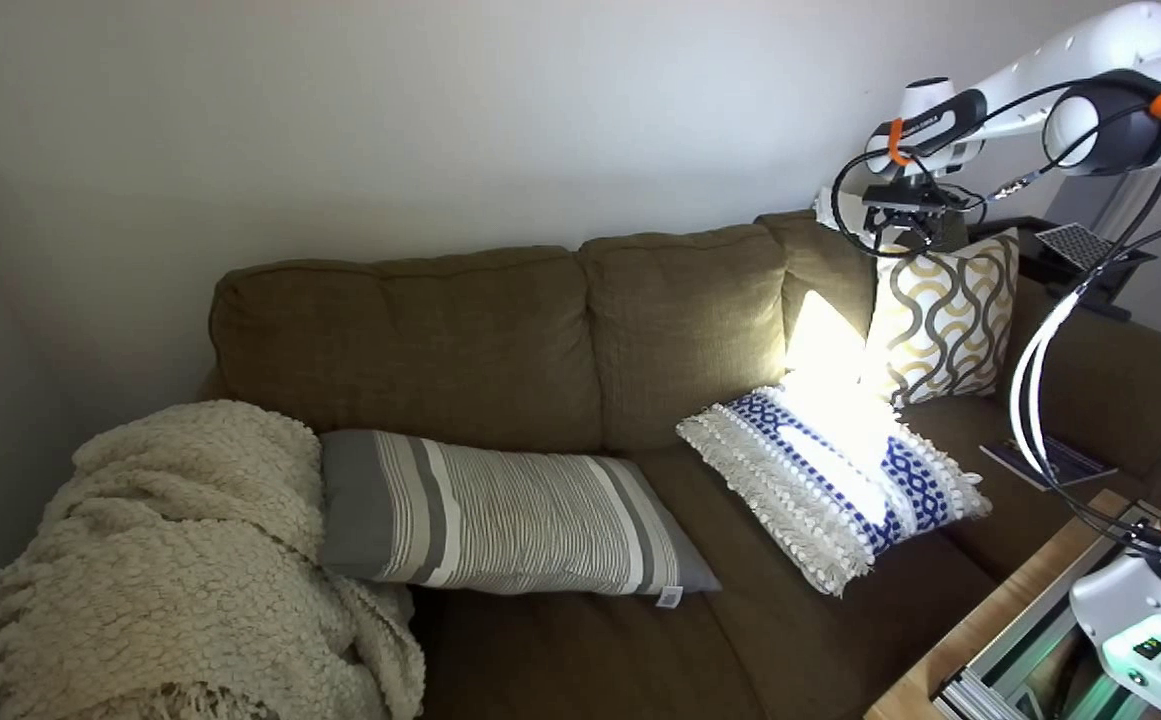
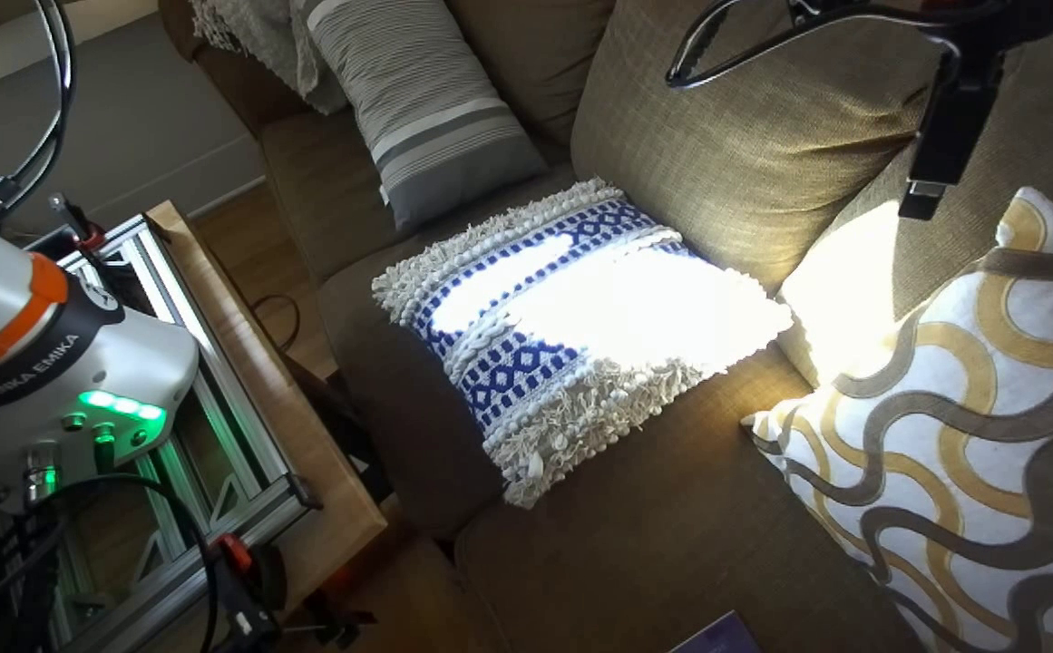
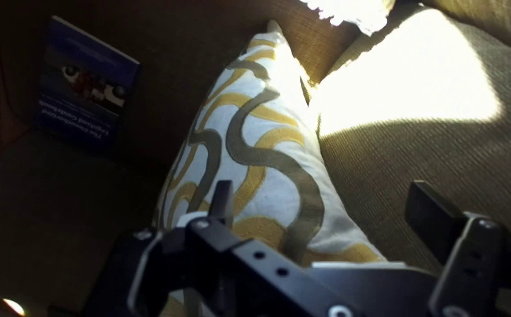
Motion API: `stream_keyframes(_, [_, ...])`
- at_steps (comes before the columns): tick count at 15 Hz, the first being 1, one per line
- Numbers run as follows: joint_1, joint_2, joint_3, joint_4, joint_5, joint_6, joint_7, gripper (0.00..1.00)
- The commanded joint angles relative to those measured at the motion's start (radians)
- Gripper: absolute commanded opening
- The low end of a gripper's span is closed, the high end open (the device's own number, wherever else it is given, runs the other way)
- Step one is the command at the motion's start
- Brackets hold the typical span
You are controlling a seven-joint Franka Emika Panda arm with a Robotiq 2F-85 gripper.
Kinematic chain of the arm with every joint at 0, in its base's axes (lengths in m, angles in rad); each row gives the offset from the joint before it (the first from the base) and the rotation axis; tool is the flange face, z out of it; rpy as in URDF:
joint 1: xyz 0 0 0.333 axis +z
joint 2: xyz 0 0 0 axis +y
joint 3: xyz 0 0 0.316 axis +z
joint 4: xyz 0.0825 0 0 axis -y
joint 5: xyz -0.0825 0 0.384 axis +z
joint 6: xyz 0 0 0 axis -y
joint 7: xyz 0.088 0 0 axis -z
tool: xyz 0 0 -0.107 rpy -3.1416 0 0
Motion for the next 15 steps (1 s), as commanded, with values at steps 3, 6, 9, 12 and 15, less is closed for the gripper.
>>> stream_keyframes(3, [-0.002, 0.076, -0.014, 0.104, 0.002, 0.073, 0.124, 1.0])
stream_keyframes(6, [-0.001, 0.131, -0.026, 0.162, 0.002, 0.099, 0.181, 1.0])
stream_keyframes(9, [0.036, 0.19, -0.117, 0.185, -0.097, 0.18, 0.246, 1.0])
stream_keyframes(12, [0.058, 0.243, -0.198, 0.191, -0.189, 0.275, 0.308, 1.0])
stream_keyframes(15, [0.057, 0.296, -0.221, 0.198, -0.209, 0.311, 0.353, 1.0])
